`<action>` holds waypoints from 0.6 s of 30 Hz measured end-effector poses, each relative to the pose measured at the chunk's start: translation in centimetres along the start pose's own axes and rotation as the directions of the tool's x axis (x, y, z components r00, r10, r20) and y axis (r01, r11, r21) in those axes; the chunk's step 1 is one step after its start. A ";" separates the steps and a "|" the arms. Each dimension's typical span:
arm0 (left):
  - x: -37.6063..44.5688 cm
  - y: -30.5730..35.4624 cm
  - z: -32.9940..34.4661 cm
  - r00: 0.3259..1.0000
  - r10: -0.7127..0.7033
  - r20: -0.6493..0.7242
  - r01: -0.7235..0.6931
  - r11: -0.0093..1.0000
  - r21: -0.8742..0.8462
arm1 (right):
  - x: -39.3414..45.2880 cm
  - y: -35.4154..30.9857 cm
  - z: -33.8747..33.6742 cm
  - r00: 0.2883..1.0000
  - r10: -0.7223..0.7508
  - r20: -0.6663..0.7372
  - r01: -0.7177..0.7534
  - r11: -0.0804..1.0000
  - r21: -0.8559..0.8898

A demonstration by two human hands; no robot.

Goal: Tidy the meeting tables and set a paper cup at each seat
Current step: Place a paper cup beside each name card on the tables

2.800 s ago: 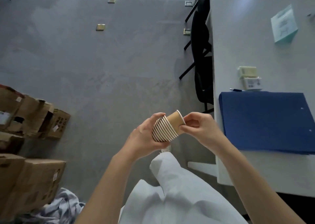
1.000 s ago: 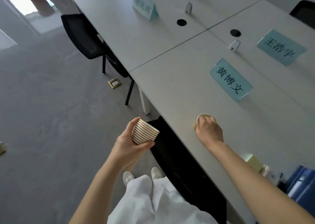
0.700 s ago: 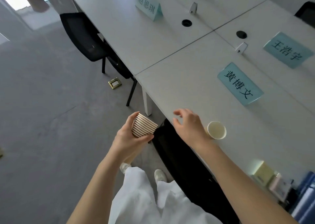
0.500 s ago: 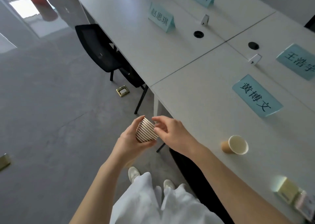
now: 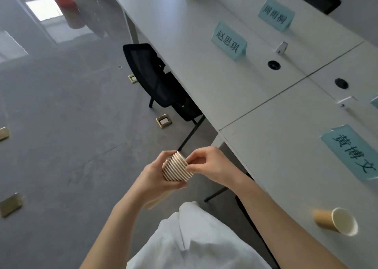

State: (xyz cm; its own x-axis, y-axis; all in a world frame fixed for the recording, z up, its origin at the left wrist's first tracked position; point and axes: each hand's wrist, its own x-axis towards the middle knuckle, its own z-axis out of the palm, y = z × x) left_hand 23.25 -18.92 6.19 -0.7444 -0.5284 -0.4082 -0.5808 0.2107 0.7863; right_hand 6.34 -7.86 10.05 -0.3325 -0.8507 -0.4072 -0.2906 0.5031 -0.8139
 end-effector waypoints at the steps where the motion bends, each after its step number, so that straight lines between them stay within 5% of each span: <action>1: 0.7 -0.2 -0.7 1.000 0.000 0.019 0.000 1.000 -0.010 | 1.0 -0.3 -0.2 1.000 0.014 -0.006 -0.014 1.000 -0.001; 6: 5.9 -0.8 -4.7 1.000 0.005 0.023 -0.004 0.999 -0.035 | 7.7 -2.1 -2.1 0.999 0.037 -0.003 -0.037 0.995 0.093; 13: 15.9 0.5 -12.8 0.985 -0.048 -0.166 0.028 0.993 -0.116 | 21.3 -3.1 -8.8 0.949 0.222 -0.223 -0.087 0.867 0.491; 15: 19.4 1.4 -15.5 0.977 -0.061 -0.204 0.037 0.992 -0.118 | 26.2 -3.3 -11.0 0.907 0.233 -0.352 -0.090 0.921 0.380; 18: 23.8 2.5 -18.5 0.971 -0.063 -0.230 0.034 0.991 -0.128 | 31.8 -3.4 -13.6 0.832 0.157 -0.532 -0.191 0.982 -0.009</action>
State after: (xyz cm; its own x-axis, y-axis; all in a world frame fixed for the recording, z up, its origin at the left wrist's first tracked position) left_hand 10.15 -46.22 6.99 -0.6100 -0.7160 -0.3394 -0.5592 0.0855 0.8246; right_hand -15.45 -34.60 5.51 -0.7996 -0.5479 -0.2459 -0.2301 0.6577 -0.7172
